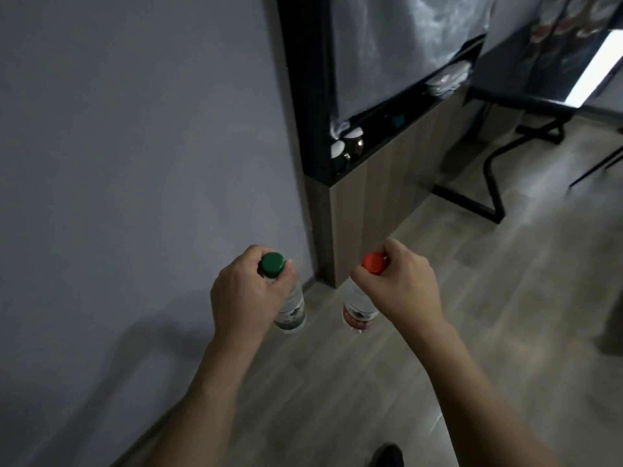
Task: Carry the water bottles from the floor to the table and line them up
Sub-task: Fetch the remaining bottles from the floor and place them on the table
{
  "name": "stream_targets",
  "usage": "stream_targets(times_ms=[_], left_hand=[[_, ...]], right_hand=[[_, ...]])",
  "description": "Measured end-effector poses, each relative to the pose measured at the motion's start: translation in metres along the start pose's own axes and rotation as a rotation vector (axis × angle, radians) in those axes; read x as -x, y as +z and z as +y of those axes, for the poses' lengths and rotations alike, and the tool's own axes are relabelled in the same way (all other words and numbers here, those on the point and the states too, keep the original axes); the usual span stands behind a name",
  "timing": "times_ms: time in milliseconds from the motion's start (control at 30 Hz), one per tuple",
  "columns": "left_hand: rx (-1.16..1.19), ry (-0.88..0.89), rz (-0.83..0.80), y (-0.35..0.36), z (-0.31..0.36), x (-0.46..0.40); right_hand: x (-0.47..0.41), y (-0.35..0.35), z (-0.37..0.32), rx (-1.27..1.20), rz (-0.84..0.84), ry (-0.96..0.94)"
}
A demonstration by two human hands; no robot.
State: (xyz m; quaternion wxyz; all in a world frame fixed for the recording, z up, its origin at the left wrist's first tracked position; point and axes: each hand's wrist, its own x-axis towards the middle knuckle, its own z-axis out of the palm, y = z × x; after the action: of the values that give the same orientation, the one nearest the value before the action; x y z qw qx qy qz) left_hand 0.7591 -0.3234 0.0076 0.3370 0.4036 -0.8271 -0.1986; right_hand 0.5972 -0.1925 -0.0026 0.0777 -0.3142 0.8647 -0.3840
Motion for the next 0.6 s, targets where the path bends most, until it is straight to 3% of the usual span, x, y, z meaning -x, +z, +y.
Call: stream_targets(times_ms=[600], left_hand=[[0.132,0.227,-0.207,0.185,0.184,-0.087]], right_hand=[[-0.116,-0.144,0.155,0.041,0.323,0.183]])
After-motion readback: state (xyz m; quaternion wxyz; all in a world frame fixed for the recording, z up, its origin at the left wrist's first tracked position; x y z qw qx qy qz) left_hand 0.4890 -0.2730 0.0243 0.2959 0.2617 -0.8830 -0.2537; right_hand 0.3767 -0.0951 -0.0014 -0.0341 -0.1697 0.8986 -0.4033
